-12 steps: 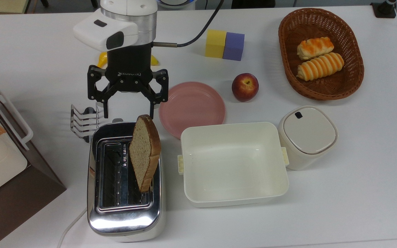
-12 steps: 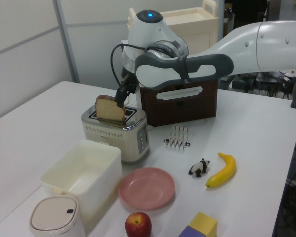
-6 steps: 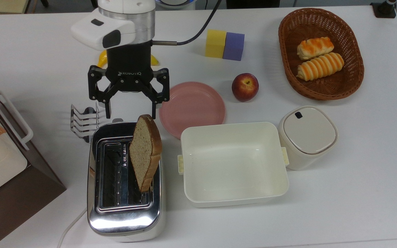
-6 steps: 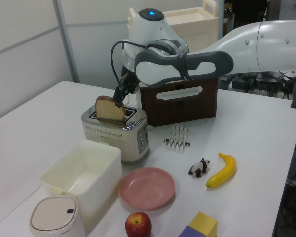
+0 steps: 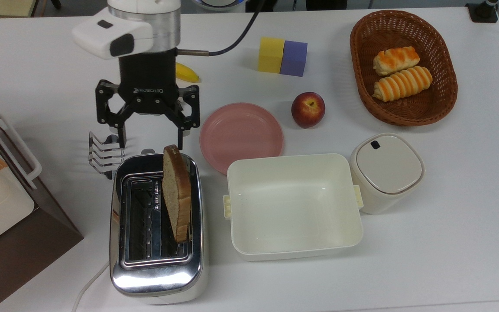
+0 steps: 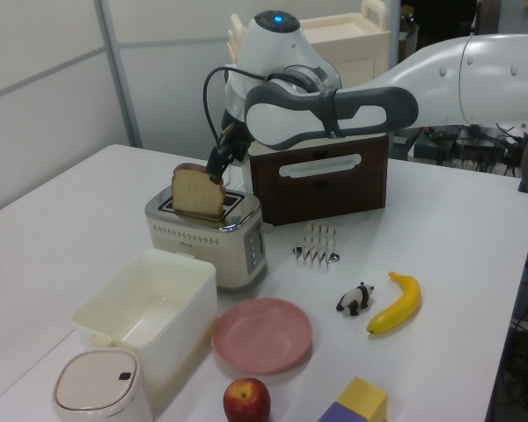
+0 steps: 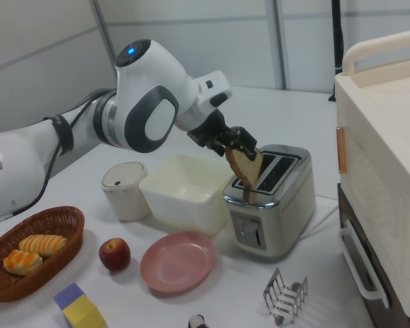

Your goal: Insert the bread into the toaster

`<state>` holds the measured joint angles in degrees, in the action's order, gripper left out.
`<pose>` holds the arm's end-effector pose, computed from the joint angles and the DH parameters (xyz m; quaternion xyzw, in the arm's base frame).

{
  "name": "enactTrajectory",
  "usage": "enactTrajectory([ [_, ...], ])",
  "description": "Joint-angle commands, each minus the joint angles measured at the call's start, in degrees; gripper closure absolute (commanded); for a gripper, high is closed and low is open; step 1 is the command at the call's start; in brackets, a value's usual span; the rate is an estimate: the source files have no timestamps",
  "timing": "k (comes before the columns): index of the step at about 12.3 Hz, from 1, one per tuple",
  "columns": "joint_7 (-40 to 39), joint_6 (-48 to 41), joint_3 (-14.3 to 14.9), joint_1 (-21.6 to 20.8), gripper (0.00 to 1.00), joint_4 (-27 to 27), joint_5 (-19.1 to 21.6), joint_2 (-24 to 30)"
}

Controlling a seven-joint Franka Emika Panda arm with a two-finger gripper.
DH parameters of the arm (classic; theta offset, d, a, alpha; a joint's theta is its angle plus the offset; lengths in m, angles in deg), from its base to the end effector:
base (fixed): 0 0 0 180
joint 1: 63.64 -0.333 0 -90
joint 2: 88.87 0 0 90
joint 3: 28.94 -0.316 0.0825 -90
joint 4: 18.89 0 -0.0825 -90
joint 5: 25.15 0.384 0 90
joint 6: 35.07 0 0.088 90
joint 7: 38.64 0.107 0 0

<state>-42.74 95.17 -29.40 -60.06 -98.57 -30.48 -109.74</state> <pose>0.7105 -0.0421 0.5604 0.9654 0.0276 0.2529 0.0567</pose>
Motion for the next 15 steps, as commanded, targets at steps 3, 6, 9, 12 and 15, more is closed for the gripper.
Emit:
enactTrajectory([
  [3, -3.0, 1.7, 0.3, 0.7, 0.07, -0.4, 2.9, 0.6],
  [6, -3.0, 1.5, 0.3, 0.7, 0.07, -0.4, 3.1, 1.1],
  [9, -2.7, -11.8, 0.5, 0.1, 0.00, -1.3, 3.1, 7.8],
  [12, -2.3, -33.3, 0.6, 0.2, 0.00, -0.5, 3.1, 16.6],
  [15, -0.9, -41.9, 1.6, 0.3, 0.00, -0.4, 4.7, 20.7],
])
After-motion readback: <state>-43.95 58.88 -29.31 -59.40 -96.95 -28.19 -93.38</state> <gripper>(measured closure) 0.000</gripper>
